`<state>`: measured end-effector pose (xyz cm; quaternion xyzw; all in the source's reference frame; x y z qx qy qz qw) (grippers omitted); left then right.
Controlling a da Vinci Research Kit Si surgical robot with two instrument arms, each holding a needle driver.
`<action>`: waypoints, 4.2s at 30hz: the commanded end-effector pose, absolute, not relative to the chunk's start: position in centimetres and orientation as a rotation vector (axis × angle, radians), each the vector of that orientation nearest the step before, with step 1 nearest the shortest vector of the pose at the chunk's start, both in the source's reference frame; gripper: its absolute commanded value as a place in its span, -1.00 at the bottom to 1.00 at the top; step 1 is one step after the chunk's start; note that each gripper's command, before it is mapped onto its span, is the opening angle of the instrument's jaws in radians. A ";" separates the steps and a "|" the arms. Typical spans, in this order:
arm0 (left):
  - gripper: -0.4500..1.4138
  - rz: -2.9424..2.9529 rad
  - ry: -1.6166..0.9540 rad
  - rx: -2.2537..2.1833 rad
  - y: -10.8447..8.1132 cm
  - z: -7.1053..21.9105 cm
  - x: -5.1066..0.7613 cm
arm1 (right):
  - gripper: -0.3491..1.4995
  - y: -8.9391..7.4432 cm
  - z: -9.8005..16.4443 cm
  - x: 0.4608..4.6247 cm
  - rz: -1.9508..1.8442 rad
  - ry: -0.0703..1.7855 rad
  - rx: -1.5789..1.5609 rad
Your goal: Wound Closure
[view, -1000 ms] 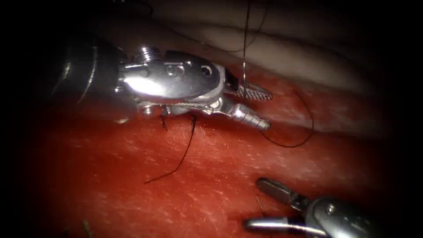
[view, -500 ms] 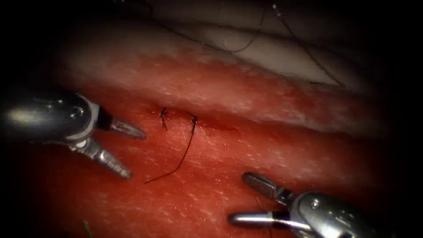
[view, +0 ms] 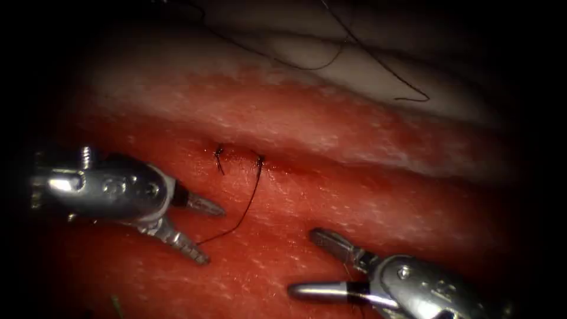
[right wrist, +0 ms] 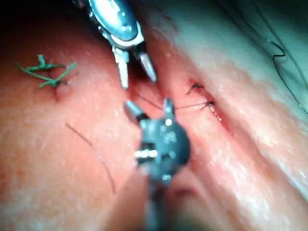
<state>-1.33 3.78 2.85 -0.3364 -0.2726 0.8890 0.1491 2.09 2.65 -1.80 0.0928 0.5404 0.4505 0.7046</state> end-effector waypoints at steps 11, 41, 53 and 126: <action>0.20 2.369 -0.686 -0.552 3.7 3.1 -1.43 | 0.78 2.7 -1.8 2.19 0.997 1.156 0.220; -0.89 2.283 -0.817 -0.320 3.7 3.2 -1.32 | 0.65 2.9 -1.6 2.46 0.878 1.126 0.228; -0.89 2.271 -0.794 -0.374 4.2 2.9 -1.27 | 0.82 3.2 -0.9 2.67 0.574 1.151 0.046; 0.05 2.576 -0.560 -0.502 5.0 4.0 0.43 | 0.80 3.1 -1.2 2.77 0.364 1.201 -0.065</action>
